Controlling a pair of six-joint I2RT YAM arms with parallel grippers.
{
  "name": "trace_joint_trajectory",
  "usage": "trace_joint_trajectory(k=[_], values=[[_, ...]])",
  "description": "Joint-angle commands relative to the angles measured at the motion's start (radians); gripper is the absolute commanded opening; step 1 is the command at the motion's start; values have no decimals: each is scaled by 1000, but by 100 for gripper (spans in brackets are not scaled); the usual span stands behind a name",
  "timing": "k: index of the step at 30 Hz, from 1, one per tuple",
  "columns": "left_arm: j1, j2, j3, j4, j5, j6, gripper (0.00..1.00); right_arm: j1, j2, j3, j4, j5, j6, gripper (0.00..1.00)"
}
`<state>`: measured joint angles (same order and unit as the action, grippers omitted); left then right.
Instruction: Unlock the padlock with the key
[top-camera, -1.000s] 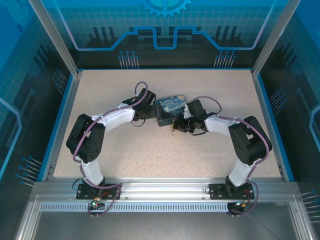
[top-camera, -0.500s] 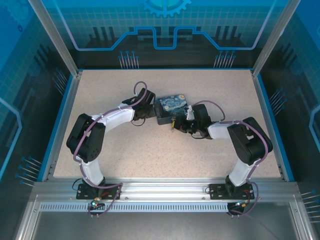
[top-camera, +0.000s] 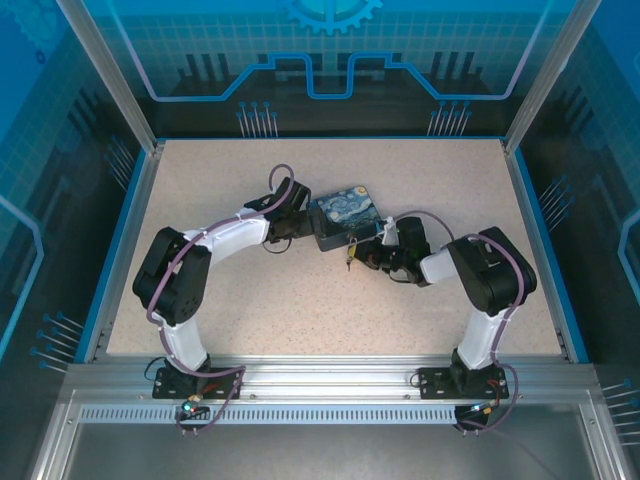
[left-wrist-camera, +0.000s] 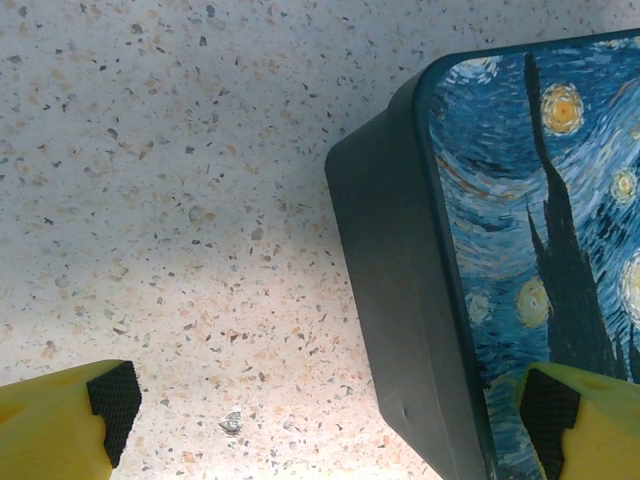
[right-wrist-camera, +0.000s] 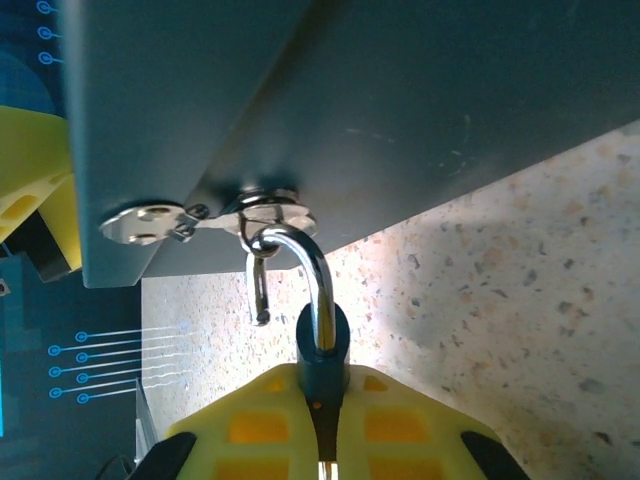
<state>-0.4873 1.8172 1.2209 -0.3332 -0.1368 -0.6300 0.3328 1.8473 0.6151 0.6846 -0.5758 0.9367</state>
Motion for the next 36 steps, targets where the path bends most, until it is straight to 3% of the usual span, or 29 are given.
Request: trace_joint_trajectory(k=[1, 13, 36], values=[[-8, 26, -54, -129, 26, 5, 99, -22, 41, -24, 98, -41, 26, 0], [-8, 24, -59, -126, 45, -1, 99, -6, 25, -29, 174, -2, 143, 0], [-6, 26, -79, -115, 64, -15, 99, 90, 4, -64, 208, 250, 429, 0]])
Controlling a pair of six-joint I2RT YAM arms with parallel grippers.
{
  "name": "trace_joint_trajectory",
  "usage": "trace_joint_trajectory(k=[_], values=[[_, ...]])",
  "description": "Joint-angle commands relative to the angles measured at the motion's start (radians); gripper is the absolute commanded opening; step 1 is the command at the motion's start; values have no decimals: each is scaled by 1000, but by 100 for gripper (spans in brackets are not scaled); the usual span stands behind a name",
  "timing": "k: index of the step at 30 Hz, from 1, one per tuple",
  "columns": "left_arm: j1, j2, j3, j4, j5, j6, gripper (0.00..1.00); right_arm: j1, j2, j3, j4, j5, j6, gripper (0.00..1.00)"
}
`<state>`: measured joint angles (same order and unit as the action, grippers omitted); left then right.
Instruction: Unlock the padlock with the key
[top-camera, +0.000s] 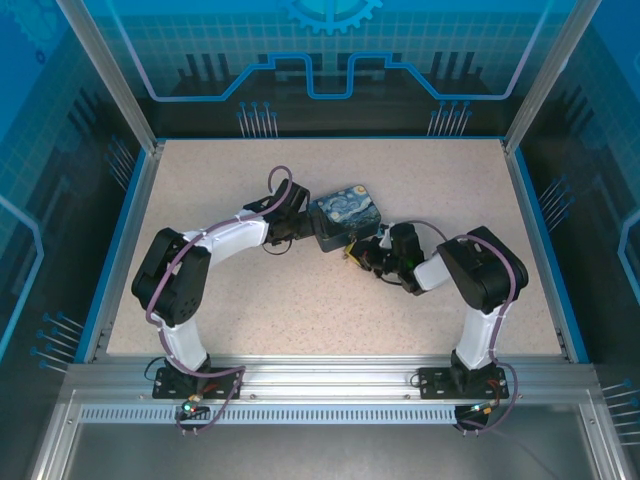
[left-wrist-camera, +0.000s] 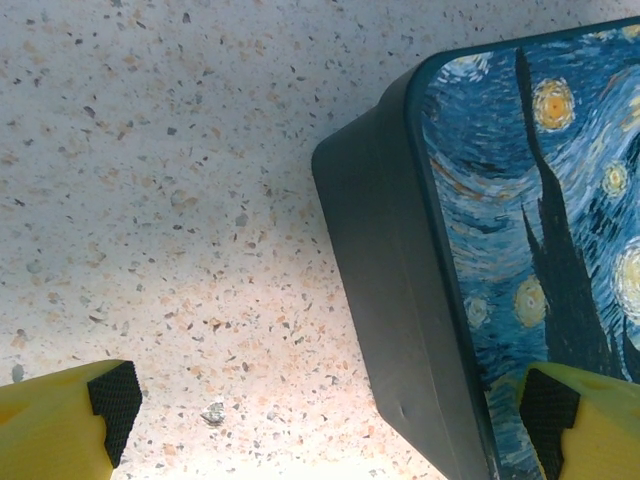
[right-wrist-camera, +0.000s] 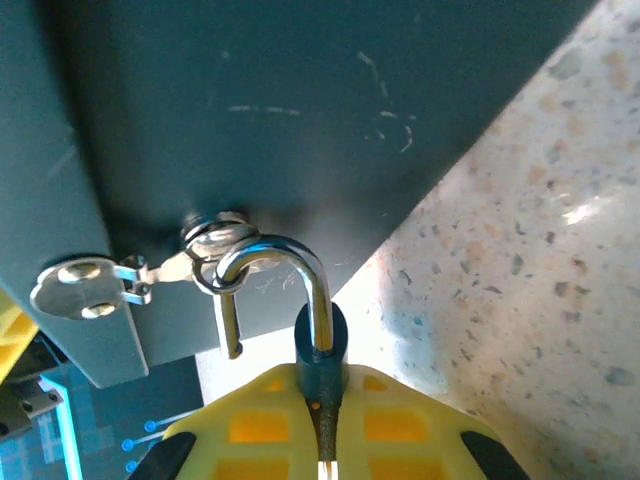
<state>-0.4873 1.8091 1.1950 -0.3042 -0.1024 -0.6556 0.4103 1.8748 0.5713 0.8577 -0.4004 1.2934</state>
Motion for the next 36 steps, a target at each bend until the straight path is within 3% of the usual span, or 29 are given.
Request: trace_joint_trajectory(k=[1, 15, 25, 36], values=[[-6, 36, -53, -142, 33, 9, 99, 16, -21, -21, 38, 85, 83, 0], [-7, 40, -53, -148, 34, 8, 99, 47, 22, 51, 184, 104, 155, 0], [-6, 39, -59, -153, 28, 9, 98, -4, -4, 40, 135, 106, 121, 0], [-2, 39, -54, -156, 31, 9, 98, -105, -33, 70, 14, -10, 17, 0]])
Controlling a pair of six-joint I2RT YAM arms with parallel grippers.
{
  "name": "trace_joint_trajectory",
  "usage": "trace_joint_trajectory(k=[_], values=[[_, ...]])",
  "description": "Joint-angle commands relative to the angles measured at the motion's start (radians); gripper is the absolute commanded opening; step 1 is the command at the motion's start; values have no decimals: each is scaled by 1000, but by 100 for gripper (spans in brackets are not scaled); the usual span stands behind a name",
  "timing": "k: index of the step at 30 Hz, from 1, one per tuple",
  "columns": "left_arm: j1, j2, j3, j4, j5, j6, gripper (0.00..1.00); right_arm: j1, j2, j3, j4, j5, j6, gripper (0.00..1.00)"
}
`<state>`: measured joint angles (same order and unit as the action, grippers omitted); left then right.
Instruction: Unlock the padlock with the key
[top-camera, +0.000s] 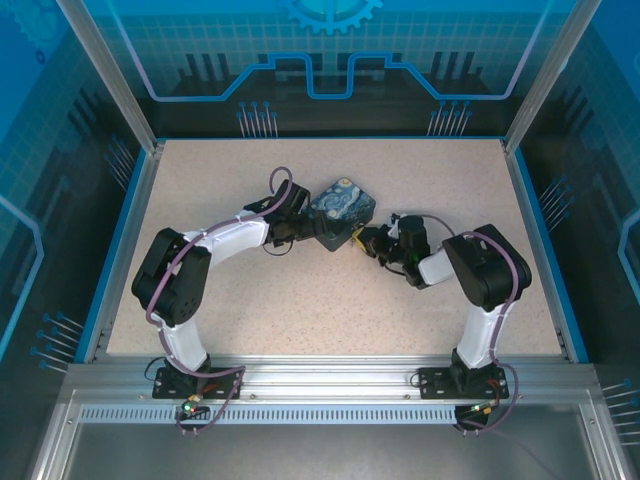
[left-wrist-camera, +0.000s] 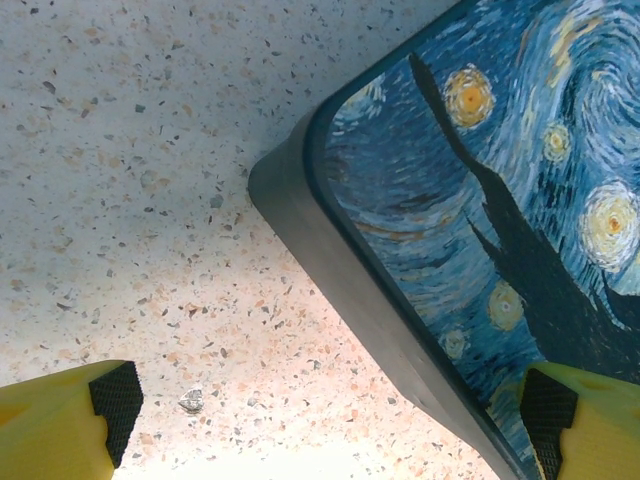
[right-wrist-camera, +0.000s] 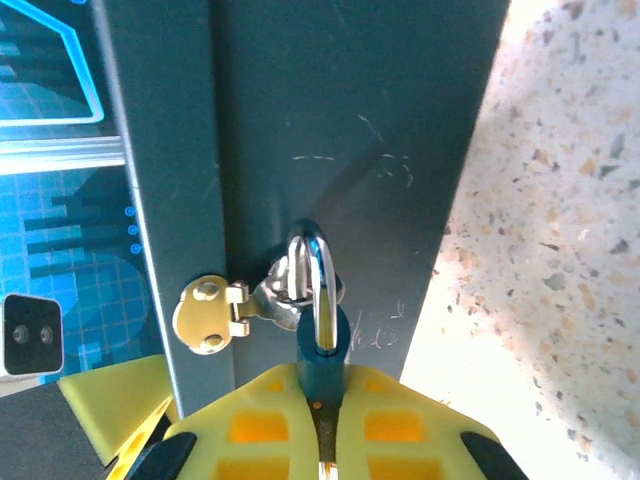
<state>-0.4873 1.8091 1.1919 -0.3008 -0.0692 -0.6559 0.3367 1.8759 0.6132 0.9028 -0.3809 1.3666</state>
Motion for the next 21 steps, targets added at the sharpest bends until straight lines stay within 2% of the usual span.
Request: trace_joint_trajectory(k=[1, 10, 21], values=[[-2, 39, -49, -161, -3, 10, 98, -36, -39, 29, -40, -37, -62, 0], [-1, 36, -49, -165, -7, 13, 98, -75, -98, 19, -170, -86, -146, 0], [5, 38, -37, -170, -6, 22, 98, -117, -117, 67, -487, -138, -339, 0]])
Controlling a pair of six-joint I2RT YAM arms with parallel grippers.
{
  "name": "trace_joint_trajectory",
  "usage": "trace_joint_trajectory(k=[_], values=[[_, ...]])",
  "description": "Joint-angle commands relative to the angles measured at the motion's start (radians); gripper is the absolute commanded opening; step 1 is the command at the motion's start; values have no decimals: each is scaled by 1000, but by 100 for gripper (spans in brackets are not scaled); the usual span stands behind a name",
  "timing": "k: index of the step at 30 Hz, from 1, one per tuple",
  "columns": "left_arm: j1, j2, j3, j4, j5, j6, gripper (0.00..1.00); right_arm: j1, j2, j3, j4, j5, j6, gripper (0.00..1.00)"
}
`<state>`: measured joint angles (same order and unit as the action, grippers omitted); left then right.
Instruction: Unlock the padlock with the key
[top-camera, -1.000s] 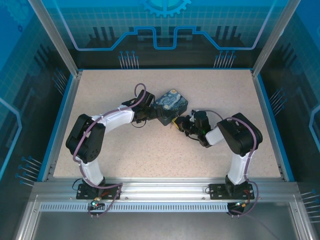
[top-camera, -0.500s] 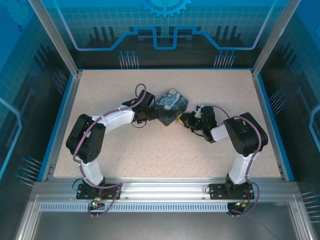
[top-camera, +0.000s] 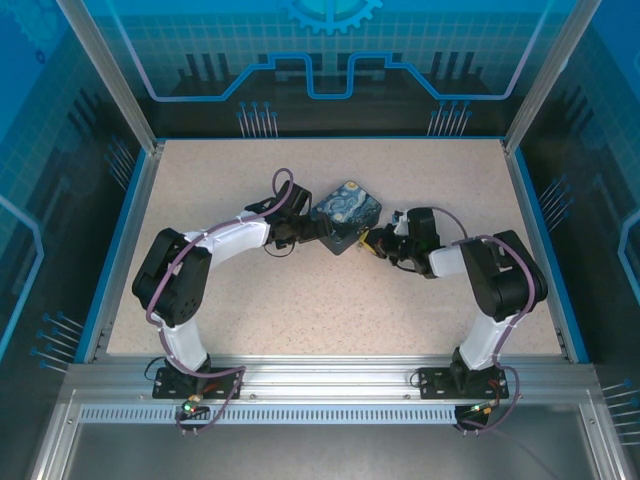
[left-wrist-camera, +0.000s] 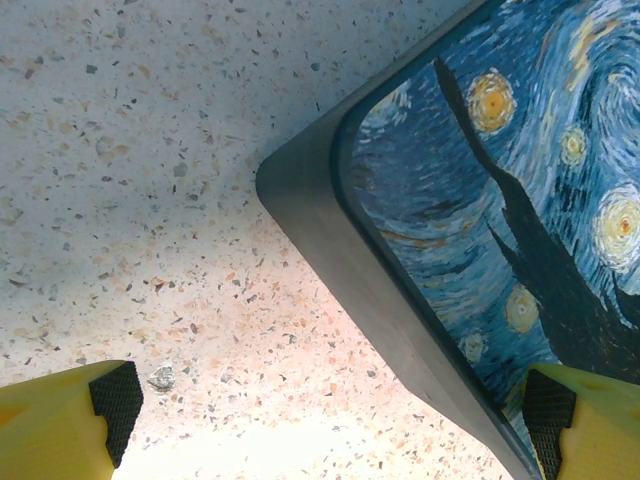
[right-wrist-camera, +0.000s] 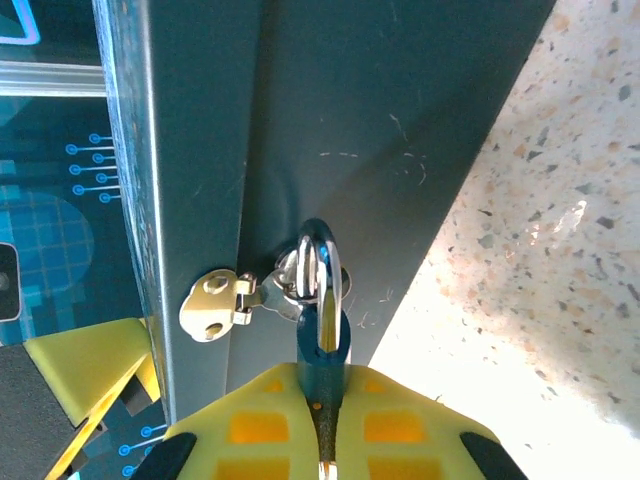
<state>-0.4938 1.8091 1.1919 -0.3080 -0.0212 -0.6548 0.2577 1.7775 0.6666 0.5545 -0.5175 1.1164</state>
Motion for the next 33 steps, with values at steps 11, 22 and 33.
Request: trace_joint_trajectory(k=[11, 22, 33], values=[[14, 45, -28, -167, -56, 24, 98, -64, 37, 28, -188, -82, -223, 0], [14, 51, -29, -163, -52, 16, 98, -88, 91, -8, 108, -221, -159, 0], [14, 49, -31, -170, -49, 27, 98, -93, 103, 3, 10, -271, -244, 0]])
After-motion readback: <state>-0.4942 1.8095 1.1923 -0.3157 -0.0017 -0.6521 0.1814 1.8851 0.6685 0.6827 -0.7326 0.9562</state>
